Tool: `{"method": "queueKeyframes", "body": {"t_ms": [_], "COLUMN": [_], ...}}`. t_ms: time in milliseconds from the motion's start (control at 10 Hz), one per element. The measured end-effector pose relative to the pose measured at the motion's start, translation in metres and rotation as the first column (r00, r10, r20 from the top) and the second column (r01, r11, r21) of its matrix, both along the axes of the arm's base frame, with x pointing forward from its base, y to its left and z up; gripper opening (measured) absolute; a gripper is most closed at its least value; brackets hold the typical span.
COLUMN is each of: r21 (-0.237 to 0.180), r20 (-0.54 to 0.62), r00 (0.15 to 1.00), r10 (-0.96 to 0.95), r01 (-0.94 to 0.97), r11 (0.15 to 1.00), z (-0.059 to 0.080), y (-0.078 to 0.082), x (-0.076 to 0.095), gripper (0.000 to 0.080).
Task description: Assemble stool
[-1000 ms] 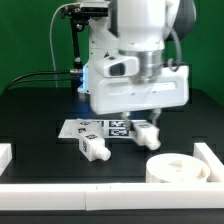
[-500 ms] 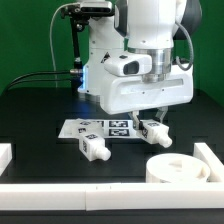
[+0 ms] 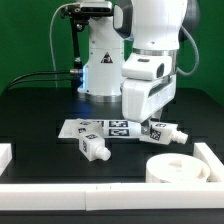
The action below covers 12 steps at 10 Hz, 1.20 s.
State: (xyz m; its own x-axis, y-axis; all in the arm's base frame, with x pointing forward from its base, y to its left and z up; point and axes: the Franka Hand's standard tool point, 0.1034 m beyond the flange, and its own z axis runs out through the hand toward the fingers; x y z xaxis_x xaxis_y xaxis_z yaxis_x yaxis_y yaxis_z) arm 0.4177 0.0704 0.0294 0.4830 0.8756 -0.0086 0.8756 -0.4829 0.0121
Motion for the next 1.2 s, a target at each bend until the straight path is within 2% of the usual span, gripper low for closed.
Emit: {"method": "queueKeyframes", "body": {"t_ms": [200, 300, 500, 800, 1000, 1200], "r21": [-0.004, -0.012, -0.036, -0.047, -0.054, -0.054], "r20": [0.001, 0.020, 0.005, -0.007, -0.020, -0.058], "r00": [0.992, 0.946, 0.796, 0.698, 0.582, 0.227], "r10": [0.129, 0.324, 0.605, 0.716, 0.813, 0.972], "r01": [-0.129, -0.324, -0.605, -0.715, -0.812, -0.973], "r11": [0.992, 0.946, 0.796, 0.697, 0.581, 0.224], "z": [-0.001, -0.001, 0.000, 0.000, 0.000, -0.004], "y": [-0.001, -0.003, 0.007, 0.002, 0.000, -0.003], "x": [0.000, 0.004, 0.011, 0.012, 0.012, 0.016], "gripper": [0.0334, 0.0334, 0.0334, 0.0334, 0.0334, 0.0334]}}
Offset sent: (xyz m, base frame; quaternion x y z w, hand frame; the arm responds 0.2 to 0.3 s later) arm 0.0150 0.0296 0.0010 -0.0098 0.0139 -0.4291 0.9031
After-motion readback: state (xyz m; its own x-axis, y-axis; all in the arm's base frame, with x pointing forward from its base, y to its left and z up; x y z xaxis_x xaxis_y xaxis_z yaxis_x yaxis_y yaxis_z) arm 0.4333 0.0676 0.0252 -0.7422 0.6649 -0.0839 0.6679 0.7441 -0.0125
